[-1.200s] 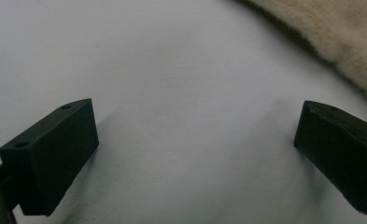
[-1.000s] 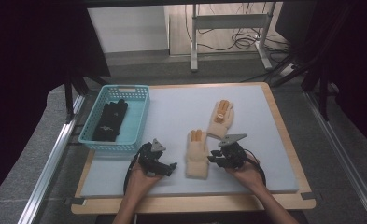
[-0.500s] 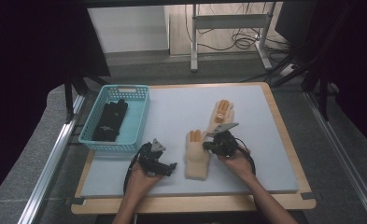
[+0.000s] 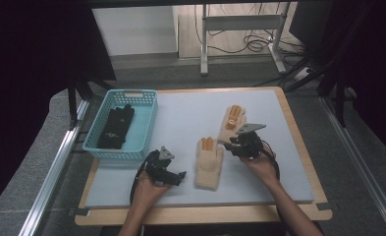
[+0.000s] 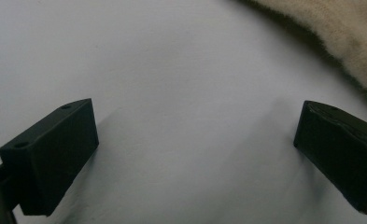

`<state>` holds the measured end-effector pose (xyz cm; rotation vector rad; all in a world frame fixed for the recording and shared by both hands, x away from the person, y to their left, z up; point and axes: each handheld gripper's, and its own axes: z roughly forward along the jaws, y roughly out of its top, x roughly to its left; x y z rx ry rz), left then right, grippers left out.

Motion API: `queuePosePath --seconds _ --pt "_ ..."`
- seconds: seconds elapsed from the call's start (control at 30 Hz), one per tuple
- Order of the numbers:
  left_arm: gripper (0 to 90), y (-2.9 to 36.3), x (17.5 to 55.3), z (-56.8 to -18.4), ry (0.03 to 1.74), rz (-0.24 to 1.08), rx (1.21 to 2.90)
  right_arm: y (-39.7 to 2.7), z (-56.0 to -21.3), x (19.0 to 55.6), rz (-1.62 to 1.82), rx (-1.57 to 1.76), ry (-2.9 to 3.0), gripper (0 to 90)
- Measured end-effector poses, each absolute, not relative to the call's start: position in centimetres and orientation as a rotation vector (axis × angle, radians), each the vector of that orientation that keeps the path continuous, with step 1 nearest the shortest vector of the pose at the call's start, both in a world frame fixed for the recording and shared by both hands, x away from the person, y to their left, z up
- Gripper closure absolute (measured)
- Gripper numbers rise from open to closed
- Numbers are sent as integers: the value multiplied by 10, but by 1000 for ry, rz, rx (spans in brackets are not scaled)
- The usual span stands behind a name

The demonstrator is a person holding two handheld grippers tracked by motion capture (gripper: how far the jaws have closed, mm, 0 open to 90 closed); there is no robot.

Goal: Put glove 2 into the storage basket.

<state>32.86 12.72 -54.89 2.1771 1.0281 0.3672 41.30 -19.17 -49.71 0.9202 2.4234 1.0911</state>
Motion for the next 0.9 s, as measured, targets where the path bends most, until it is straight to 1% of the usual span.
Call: queuePosePath --seconds 0.23,0.37,0.47,0.57,0.77,0.87,0.9 --pt "0 127 329 -549 1029 366 2177 -205 -496 451 1040 989 2363 490" --pt "0 127 329 -549 1028 366 2177 -206 -498 469 1033 1010 2347 421" --pt "0 127 329 -549 1028 366 2177 -207 -500 484 1046 1027 2349 390" --pt "0 127 329 -549 1028 366 2177 -205 -504 494 1053 1039 2348 375" --pt "0 127 329 -549 1030 366 2175 -197 -511 507 1026 1015 2375 373" --pt "1 127 329 -549 1029 366 2176 -192 -517 512 978 1013 2393 382" --pt "0 127 329 -549 1030 366 2175 -191 -519 513 967 1022 2390 407"
